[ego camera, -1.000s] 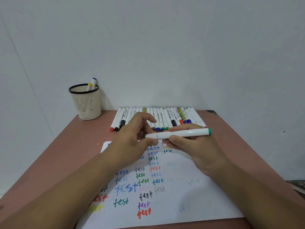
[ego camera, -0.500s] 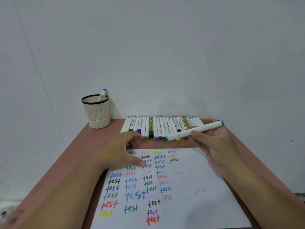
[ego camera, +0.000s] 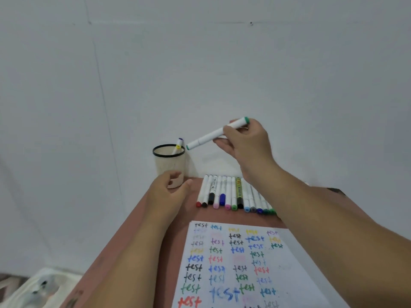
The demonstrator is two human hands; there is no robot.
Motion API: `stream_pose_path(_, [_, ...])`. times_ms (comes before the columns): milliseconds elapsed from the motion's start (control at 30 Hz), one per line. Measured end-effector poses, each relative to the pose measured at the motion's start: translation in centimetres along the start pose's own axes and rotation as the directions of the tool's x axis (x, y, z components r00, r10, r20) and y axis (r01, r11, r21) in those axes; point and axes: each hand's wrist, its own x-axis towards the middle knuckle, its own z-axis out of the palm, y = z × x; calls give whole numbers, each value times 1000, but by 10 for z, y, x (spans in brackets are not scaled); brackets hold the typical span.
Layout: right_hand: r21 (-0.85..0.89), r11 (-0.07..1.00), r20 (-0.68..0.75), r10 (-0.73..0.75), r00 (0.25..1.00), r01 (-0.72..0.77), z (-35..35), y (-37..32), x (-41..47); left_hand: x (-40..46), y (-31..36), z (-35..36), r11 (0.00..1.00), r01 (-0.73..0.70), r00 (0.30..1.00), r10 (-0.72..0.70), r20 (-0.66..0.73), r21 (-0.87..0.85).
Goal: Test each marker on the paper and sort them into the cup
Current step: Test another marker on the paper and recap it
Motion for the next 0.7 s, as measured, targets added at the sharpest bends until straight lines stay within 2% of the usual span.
stream_pose_path(133, [-195,975,-27,-117,993,110,45,33,34,9,-7,-4,994,71,988,-82,-128,-87])
stream_pose_path(267, [-354,916,-32,-214,976,189,65,55,58,12,-11,0,973,143,973,-172,-155,-181])
stream_pose_path(467, [-583,772,237,-138,962,255,76,91,80,17,-18,7,983,156,965,-172,-196,-97])
stream_pose_path(700, [-637,701,442,-10,897,322,83,116,87,19,-22,12,994,107,977,-103,-187,11])
